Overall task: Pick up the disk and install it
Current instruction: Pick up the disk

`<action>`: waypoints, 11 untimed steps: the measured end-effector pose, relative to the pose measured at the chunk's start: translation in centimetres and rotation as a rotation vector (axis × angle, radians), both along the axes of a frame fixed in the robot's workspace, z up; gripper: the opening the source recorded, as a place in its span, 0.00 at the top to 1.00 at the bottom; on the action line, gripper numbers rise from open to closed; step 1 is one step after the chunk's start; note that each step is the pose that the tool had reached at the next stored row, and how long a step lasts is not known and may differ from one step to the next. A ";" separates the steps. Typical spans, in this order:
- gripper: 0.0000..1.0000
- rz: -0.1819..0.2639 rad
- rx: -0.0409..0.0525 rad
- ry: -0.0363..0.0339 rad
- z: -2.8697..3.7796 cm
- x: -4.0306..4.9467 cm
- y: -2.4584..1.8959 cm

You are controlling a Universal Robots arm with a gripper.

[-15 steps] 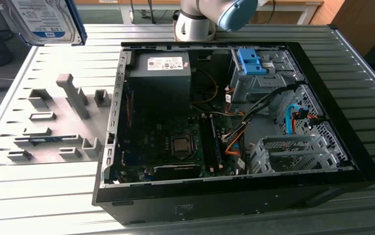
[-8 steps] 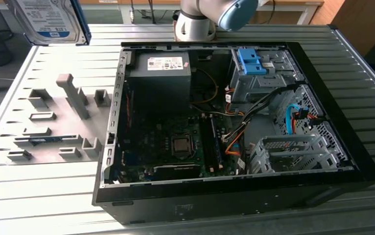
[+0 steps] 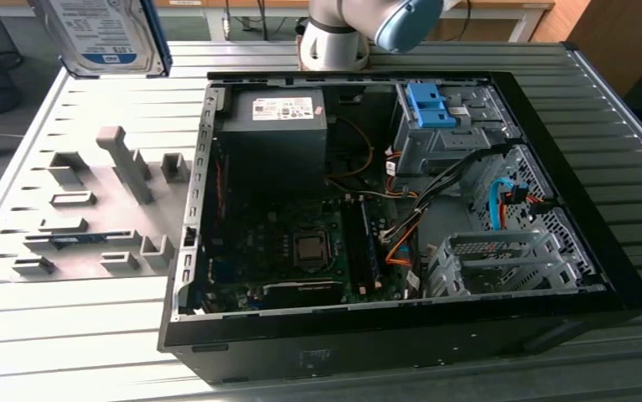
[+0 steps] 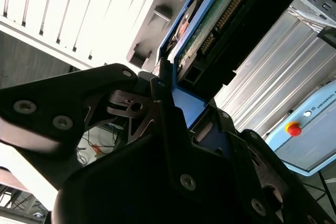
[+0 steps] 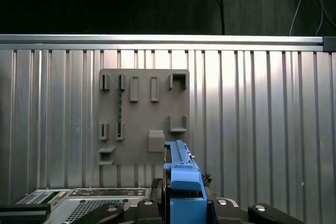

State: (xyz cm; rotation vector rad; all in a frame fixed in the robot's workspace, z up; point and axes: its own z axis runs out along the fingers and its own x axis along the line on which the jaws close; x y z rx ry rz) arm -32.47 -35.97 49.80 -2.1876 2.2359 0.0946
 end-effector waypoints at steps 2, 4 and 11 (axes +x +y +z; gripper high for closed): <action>0.64 0.000 0.0000 0.0000 0.00 0.78 0.00; 0.64 0.000 0.0000 -0.0001 -0.01 1.67 0.00; 0.64 0.000 0.0001 0.0000 0.00 4.37 0.00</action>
